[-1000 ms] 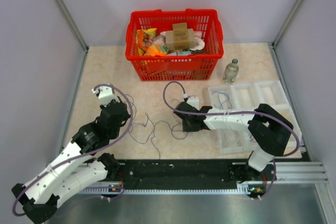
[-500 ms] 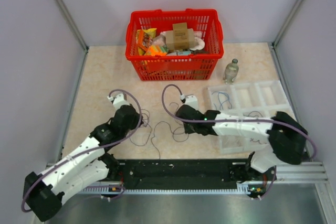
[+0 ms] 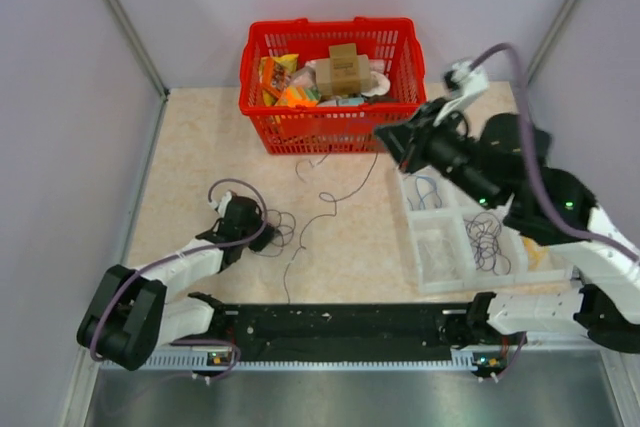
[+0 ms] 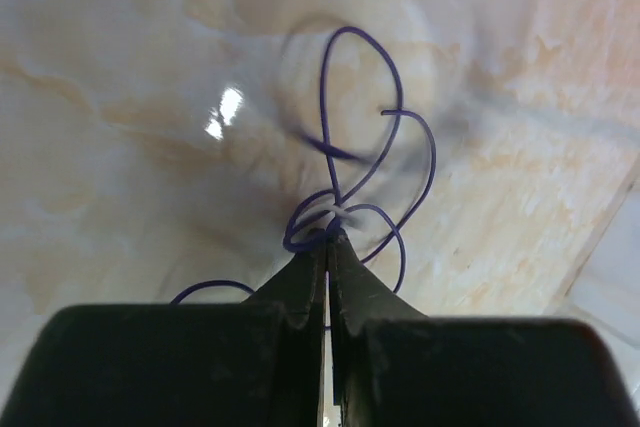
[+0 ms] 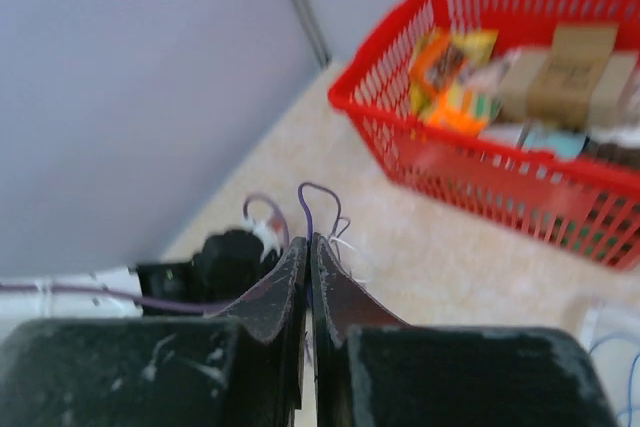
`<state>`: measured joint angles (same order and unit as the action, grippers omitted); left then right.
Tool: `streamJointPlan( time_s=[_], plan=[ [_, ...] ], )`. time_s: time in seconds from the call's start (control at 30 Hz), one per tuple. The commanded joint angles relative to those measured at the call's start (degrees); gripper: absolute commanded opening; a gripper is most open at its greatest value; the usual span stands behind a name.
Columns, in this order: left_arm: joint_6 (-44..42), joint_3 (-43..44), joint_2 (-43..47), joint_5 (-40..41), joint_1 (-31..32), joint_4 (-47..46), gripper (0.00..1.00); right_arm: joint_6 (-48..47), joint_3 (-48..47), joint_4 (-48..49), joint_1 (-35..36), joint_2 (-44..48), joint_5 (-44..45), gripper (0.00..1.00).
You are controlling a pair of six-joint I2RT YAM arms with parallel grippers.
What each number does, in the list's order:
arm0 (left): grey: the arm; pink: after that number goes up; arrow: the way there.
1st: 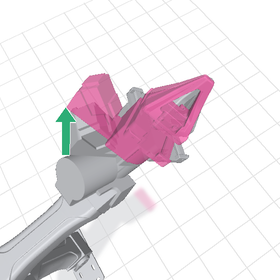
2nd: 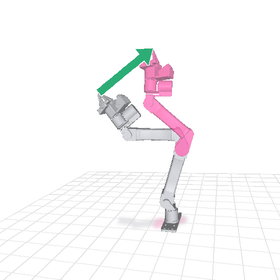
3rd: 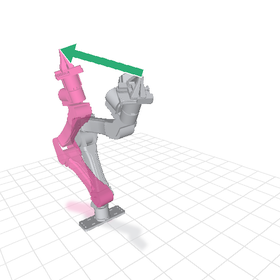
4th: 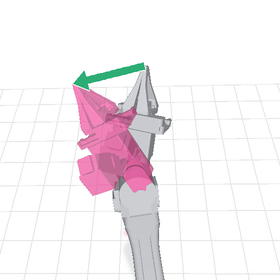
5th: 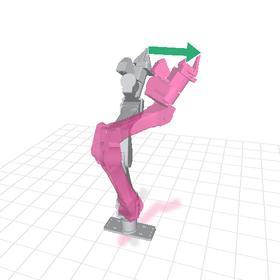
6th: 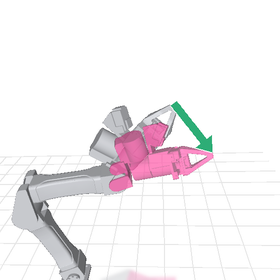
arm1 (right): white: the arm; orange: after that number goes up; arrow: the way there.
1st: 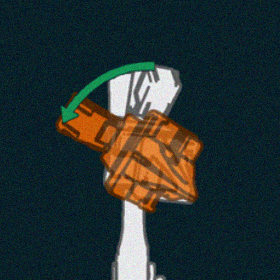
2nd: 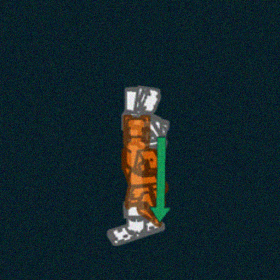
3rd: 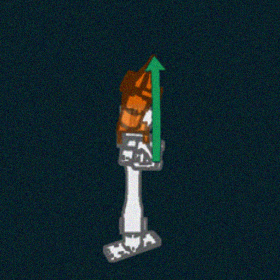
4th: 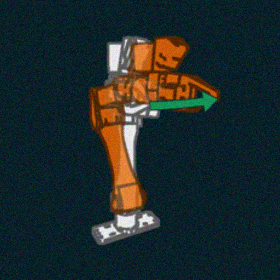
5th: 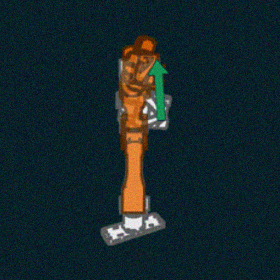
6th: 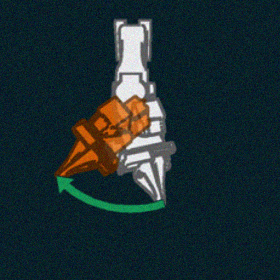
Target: Untangle the cables
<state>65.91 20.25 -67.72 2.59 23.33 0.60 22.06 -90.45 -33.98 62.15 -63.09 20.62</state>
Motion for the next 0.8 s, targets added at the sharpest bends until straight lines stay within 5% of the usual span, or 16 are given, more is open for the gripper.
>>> streamJointPlan(
  time_s=[0.0,0.17,0.37,0.5,0.77],
  plan=[
    [-0.7,-2.3,3.3,3.6,-3.6,2.9,0.00,-12.6,-14.5,-2.2,0.3,1.0,10.3,0.00],
    [-3.8,-2.8,8.7,3.8,-10.4,4.9,0.00,-21.1,-29.8,-2.1,0.2,-2.4,13.0,0.00],
    [-12.5,2.4,9.5,-2.2,-17.9,5.2,0.00,-26.0,-37.2,0.0,0.3,-6.1,6.6,0.00],
    [-17.6,7.4,15.1,1.9,-20.3,12.0,0.00,-25.8,-40.1,0.0,0.3,-9.1,3.6,0.00],
    [-26.6,17.5,24.5,0.7,-22.1,22.2,0.51,-23.6,-38.1,-1.4,0.3,-11.9,-1.8,0.00]
  ],
)
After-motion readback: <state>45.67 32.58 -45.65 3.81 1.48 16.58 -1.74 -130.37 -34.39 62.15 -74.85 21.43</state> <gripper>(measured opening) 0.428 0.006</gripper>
